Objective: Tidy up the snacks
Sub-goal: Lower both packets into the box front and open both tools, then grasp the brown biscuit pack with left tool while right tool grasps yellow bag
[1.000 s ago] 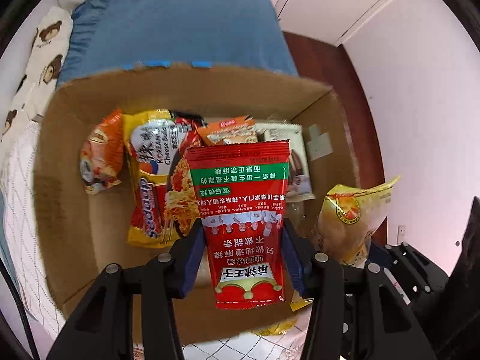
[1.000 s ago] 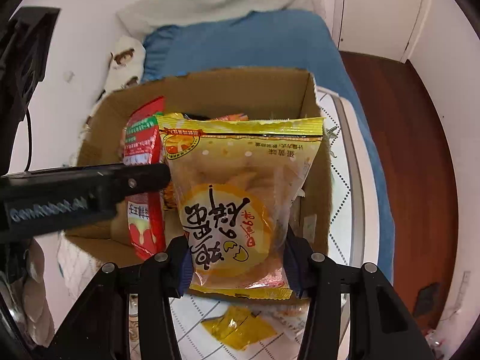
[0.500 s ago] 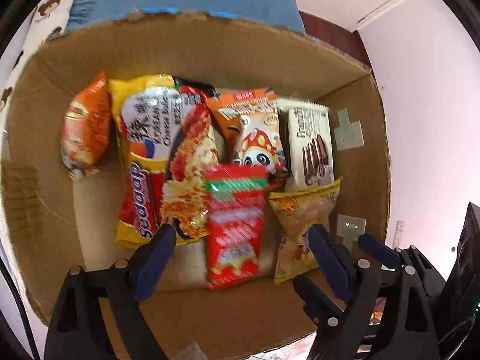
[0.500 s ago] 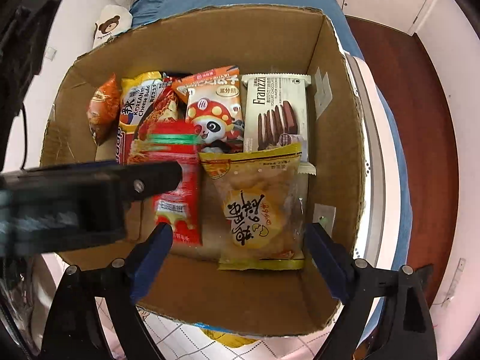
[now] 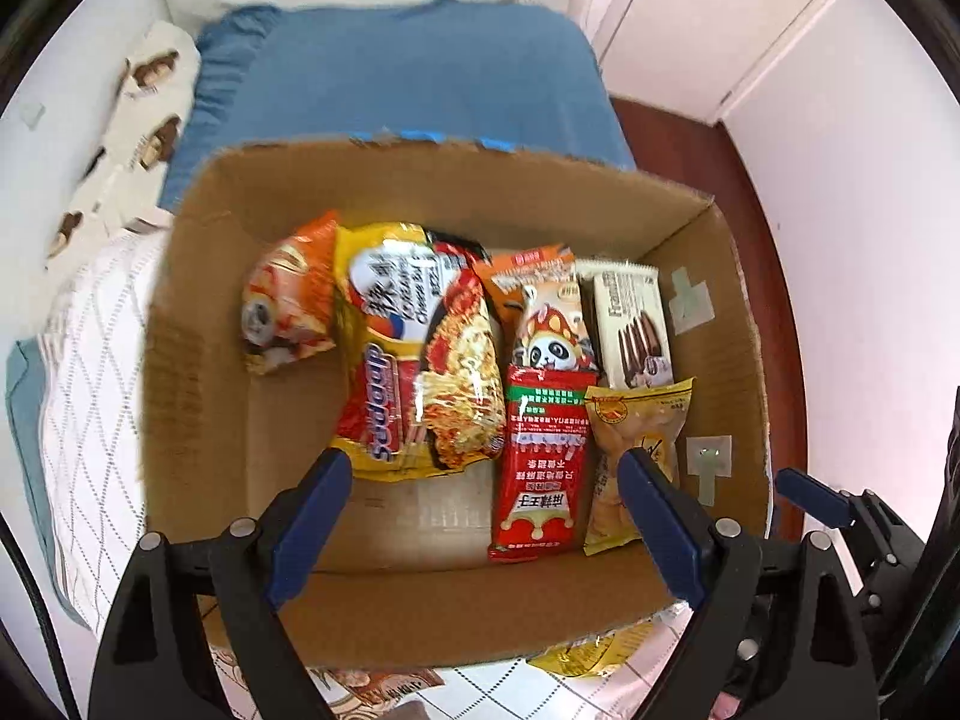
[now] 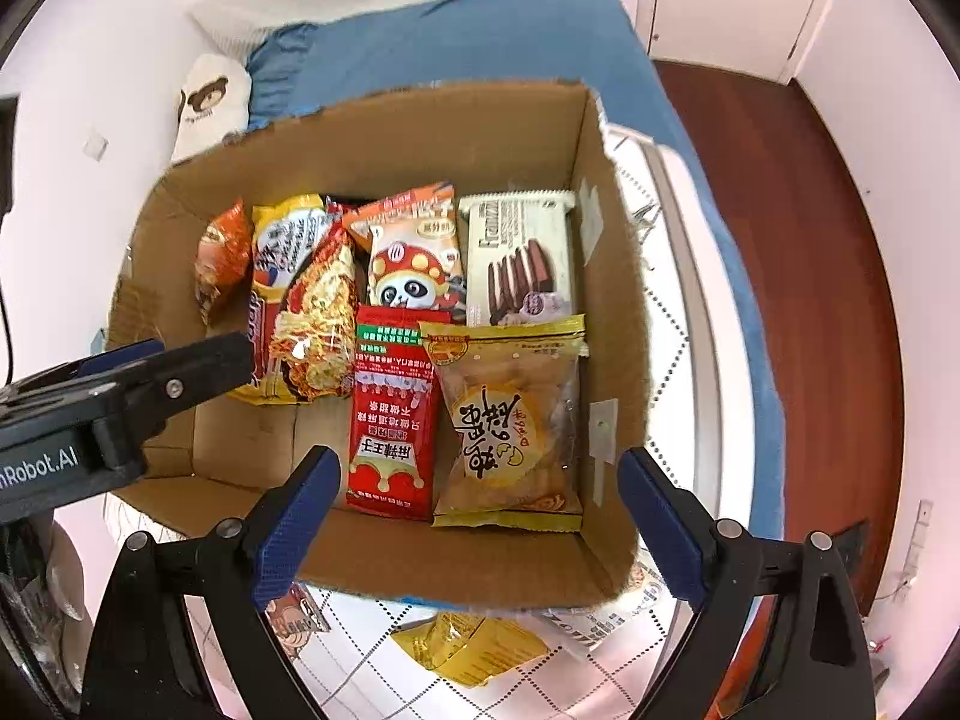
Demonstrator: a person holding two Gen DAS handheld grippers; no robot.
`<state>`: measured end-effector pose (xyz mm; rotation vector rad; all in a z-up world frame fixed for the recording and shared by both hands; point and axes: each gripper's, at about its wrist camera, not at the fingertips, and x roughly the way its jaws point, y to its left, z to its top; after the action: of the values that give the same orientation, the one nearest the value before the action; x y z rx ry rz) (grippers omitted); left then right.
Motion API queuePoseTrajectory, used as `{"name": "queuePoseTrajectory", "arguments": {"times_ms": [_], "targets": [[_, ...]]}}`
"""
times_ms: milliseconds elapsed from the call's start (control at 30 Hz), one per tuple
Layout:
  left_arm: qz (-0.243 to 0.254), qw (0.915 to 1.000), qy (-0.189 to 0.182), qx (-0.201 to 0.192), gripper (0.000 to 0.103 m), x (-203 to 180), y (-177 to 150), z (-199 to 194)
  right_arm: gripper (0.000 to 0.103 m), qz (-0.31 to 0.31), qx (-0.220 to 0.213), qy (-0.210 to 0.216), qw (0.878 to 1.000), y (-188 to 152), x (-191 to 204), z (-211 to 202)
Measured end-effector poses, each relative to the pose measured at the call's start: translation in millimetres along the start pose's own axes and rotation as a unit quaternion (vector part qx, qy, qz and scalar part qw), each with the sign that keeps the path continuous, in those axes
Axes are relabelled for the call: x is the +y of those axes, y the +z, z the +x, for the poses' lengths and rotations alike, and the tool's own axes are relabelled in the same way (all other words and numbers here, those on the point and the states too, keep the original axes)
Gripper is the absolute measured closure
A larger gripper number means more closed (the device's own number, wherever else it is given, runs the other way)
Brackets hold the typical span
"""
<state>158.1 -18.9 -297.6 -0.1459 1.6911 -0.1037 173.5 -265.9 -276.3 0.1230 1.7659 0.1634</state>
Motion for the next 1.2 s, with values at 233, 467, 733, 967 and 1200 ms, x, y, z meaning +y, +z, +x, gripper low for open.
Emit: {"name": "queuePoseTrajectory", "arguments": {"times_ms": [233,467,733,967,1200], "targets": [[0.028,0.9966,0.021,-0.074,0.012,-7.0,-28.4,-39.5,0.007,-0.002,-0.059,-0.005,0.998,-21.5,5.5,-36.4],[0.044,0.9902,0.037,-0.127,0.012,-13.1,-58.7,-75.9,0.007,-0.016,-0.115,-0.014,0.993,-45.7,19.0,-72.5],[0.048,0.9845,0.032,-0.166,0.012,-14.8,-87.6,-109.3,0.007,-0.017,-0.145,-0.003,0.989,-77.5,24.4,-106.2],[0.043,0.9742,0.033,-0.219,0.012,-1.9,-121.8,-144.7,0.007,-0.003,-0.176,0.034,0.984,-109.6,27.1,-136.6],[0.082,0.9766,0.096,-0.174,0.012,24.6,-164.2,-101.3,0.007,0.042,-0.143,0.072,0.986,-139.0,14.1,-106.0]]}}
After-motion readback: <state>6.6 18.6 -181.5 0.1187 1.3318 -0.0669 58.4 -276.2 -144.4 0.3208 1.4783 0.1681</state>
